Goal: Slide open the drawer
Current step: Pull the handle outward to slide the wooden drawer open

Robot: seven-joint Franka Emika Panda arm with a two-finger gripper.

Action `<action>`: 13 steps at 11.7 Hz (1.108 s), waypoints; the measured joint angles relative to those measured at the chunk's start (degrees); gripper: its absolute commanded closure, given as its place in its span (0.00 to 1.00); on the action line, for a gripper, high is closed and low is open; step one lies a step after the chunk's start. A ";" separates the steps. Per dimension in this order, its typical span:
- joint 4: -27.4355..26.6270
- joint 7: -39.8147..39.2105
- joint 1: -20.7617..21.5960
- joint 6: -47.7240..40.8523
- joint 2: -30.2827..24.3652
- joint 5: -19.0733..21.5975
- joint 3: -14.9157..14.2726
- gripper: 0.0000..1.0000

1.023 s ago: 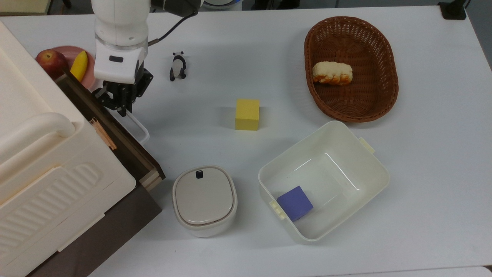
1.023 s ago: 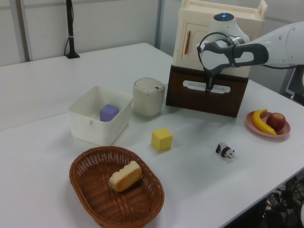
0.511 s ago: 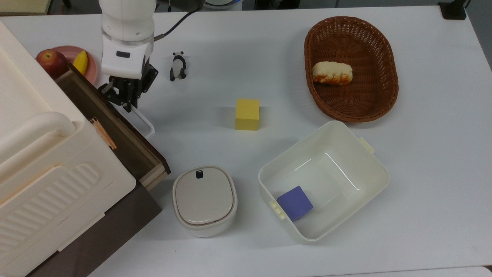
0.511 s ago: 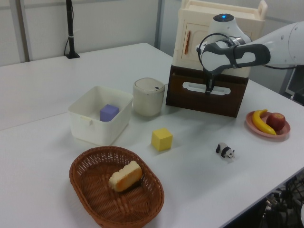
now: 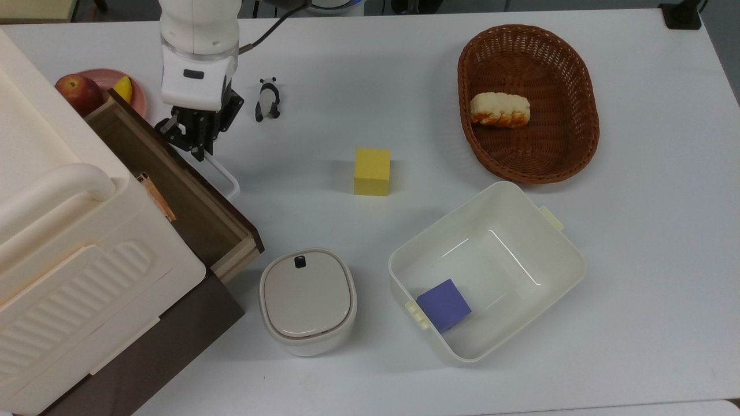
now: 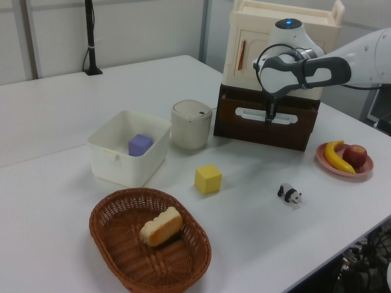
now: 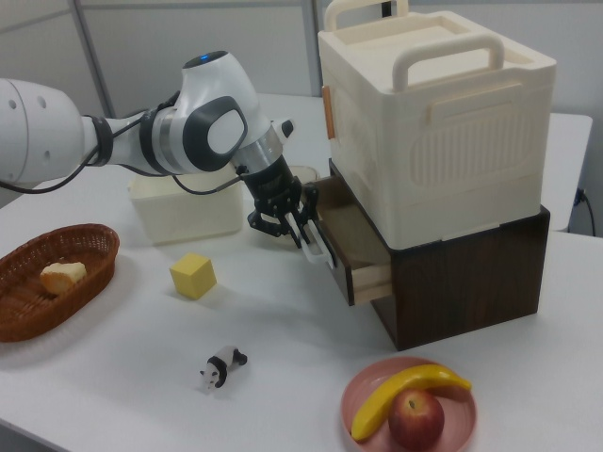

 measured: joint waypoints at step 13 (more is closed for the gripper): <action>-6.76 0.05 2.12 -3.18 -5.11 0.05 0.38 0.93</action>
